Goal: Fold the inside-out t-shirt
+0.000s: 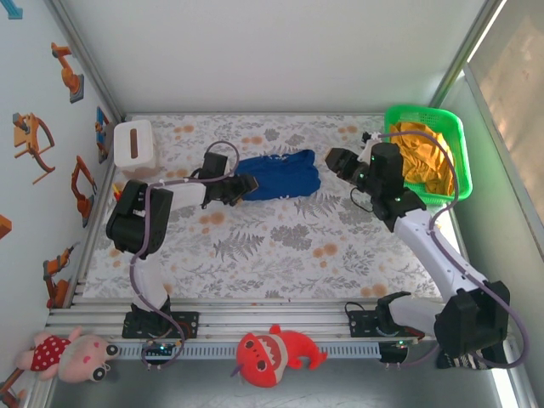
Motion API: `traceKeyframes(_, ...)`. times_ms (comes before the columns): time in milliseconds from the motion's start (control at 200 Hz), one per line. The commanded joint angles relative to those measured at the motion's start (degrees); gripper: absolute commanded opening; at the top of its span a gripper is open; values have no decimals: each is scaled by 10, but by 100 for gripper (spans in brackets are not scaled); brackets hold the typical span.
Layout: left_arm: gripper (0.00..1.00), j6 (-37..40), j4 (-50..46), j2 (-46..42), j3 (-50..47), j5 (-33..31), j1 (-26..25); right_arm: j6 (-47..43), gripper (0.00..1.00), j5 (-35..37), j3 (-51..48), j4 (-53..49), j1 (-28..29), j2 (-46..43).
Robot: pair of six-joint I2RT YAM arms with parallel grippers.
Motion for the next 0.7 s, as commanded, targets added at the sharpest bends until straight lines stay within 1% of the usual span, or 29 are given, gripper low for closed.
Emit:
traceKeyframes(0,25,-5,4,19,23,-15,8,-11,41,21,-14,-33,-1,-29)
traceKeyframes(60,5,6,-13,15,35,-17,23,-14,40,25,-16,-47,-1,-41)
traceKeyframes(85,0,12,-24,12,39,-15,31,-16,40,26,-17,-51,-1,-45)
traceKeyframes(185,0,55,-82,-8,54,-8,75,-24,41,31,-21,-71,-1,-61)
traceKeyframes(330,0,172,-212,-31,87,16,156,-36,40,44,-36,-99,-1,-87)
traceKeyframes(441,0,261,-303,-33,114,27,229,-39,40,54,-54,-114,-1,-109)
traceKeyframes(466,4,284,-321,-31,124,26,245,-40,40,55,-59,-116,-1,-113)
traceKeyframes(511,19,320,-362,-26,146,18,273,-41,40,60,-66,-123,-1,-121)
traceKeyframes(551,40,347,-389,-25,165,7,295,-44,41,65,-70,-132,-1,-126)
traceKeyframes(566,49,354,-396,-27,172,4,303,-46,44,68,-71,-136,-1,-128)
traceKeyframes(606,64,362,-409,-30,185,0,325,-53,47,83,-71,-151,-1,-133)
traceKeyframes(621,69,360,-411,-31,189,1,333,-56,50,90,-70,-159,-1,-135)
traceKeyframes(641,78,355,-411,-37,192,4,343,-61,53,100,-69,-169,-1,-138)
traceKeyframes(656,88,354,-410,-41,193,8,349,-65,56,109,-67,-177,-1,-138)
traceKeyframes(666,99,353,-409,-44,194,9,353,-68,58,116,-66,-183,-1,-139)
traceKeyframes(691,96,354,-409,-54,196,7,357,-76,64,133,-60,-198,-1,-141)
